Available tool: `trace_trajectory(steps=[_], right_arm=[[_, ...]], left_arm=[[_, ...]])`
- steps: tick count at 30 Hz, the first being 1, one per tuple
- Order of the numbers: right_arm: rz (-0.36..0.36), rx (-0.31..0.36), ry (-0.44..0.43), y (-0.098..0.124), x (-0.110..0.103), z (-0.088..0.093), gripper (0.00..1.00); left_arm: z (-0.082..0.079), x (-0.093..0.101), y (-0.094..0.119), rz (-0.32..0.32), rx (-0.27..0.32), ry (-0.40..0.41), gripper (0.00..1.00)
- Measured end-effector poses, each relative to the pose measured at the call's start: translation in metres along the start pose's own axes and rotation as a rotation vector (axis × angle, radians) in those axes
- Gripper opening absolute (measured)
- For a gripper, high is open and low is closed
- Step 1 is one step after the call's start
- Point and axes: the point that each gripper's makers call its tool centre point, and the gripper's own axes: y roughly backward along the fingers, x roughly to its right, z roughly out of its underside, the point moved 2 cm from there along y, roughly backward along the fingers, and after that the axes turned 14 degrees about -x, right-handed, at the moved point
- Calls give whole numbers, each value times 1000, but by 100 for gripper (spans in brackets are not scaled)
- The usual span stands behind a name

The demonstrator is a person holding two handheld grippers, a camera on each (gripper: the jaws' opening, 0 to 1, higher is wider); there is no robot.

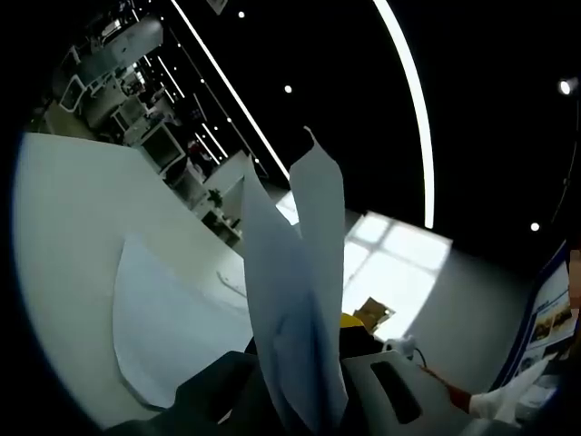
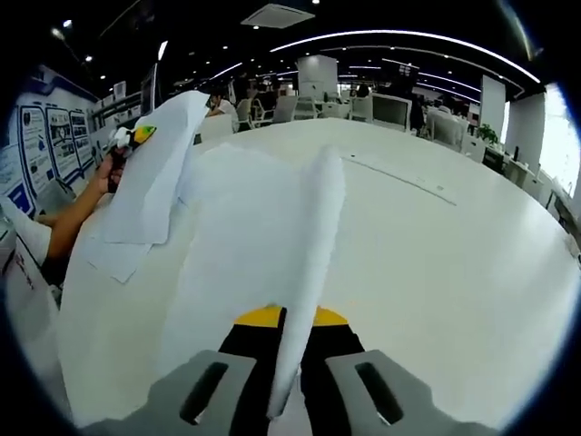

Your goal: Organize the stack of printing papers by aligning and flattening the scattered papers on the table

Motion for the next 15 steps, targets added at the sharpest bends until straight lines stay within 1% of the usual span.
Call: trace_trajectory(steps=[3, 5, 15], right_arm=[[0, 8, 1, 1, -2, -3, 0], [-2, 29, -7, 3, -1, -8, 0], [1, 63, -49, 7, 2, -12, 0]], left_arm=[[0, 0, 0, 0, 1, 1, 6], [0, -1, 0, -2, 0, 3, 6], [-1, -3, 1, -3, 2, 5, 6]])
